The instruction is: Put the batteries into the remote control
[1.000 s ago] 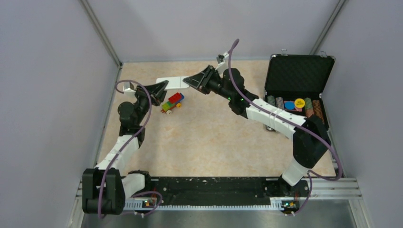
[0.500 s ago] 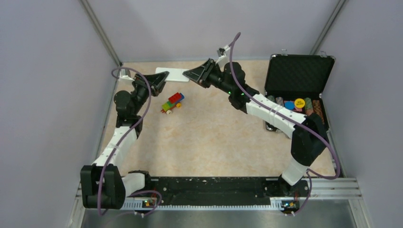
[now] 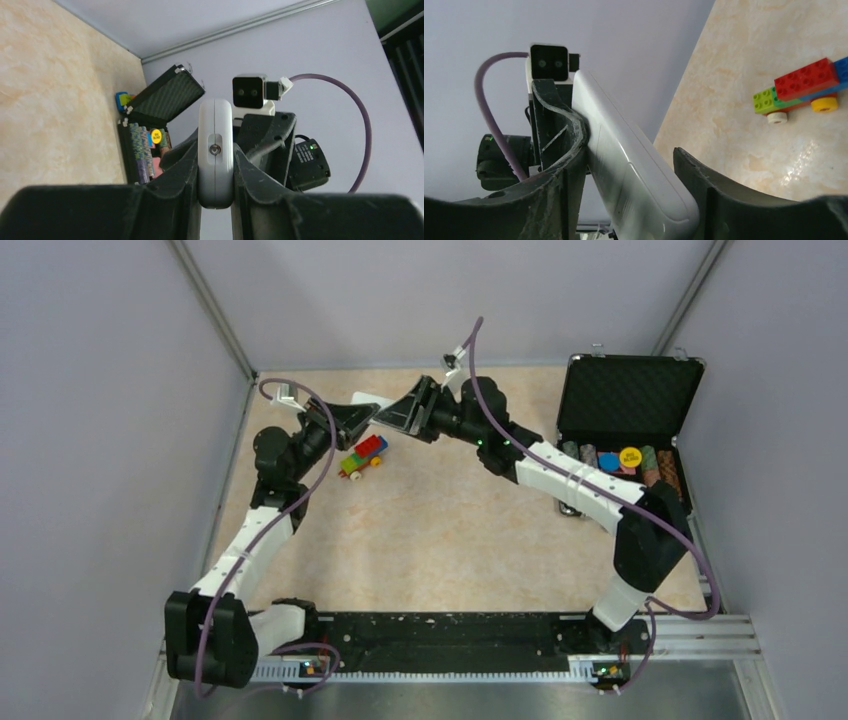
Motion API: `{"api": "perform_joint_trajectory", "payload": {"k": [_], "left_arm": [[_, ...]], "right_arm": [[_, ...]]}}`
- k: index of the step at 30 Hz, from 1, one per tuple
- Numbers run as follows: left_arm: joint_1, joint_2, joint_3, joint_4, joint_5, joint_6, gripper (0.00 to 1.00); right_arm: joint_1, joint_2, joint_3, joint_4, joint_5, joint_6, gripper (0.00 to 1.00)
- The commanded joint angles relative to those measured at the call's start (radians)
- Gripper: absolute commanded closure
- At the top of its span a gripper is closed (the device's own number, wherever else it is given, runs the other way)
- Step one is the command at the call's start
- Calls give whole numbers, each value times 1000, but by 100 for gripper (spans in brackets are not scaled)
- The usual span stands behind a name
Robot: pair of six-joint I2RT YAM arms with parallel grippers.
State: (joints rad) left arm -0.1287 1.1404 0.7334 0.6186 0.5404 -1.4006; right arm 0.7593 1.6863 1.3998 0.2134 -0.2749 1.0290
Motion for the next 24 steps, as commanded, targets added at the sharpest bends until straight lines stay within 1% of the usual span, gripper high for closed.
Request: {"api": "perform_joint_trajectory", "payload": {"k": [1, 6, 9, 12, 15, 18, 21, 24], "left_arm": [[-53, -92, 84, 15, 137, 96, 100], [-39, -118, 84, -51, 145, 182, 100], [-28, -124, 85, -61, 181, 222, 100], [-16, -122, 108, -74, 252, 266, 100], [-10, -118, 137, -91, 308, 298, 100], [-9, -96, 175, -86, 399, 303, 100], [-9, -70, 213, -90, 474, 307, 100], [-9, -44, 236, -91, 534, 305, 100]], "right_arm": [[25, -38, -50, -127, -70, -60, 34], [-31, -168, -116, -112, -103, -100, 22], [-71, -240, -160, -99, -155, -140, 20], [-108, -291, -189, -76, -245, -217, 19], [-128, -313, -190, -53, -378, -329, 19], [-129, -295, -152, -69, -528, -426, 19], [-129, -270, -121, -65, -658, -478, 20], [-129, -237, -84, -82, -735, -508, 25]]}}
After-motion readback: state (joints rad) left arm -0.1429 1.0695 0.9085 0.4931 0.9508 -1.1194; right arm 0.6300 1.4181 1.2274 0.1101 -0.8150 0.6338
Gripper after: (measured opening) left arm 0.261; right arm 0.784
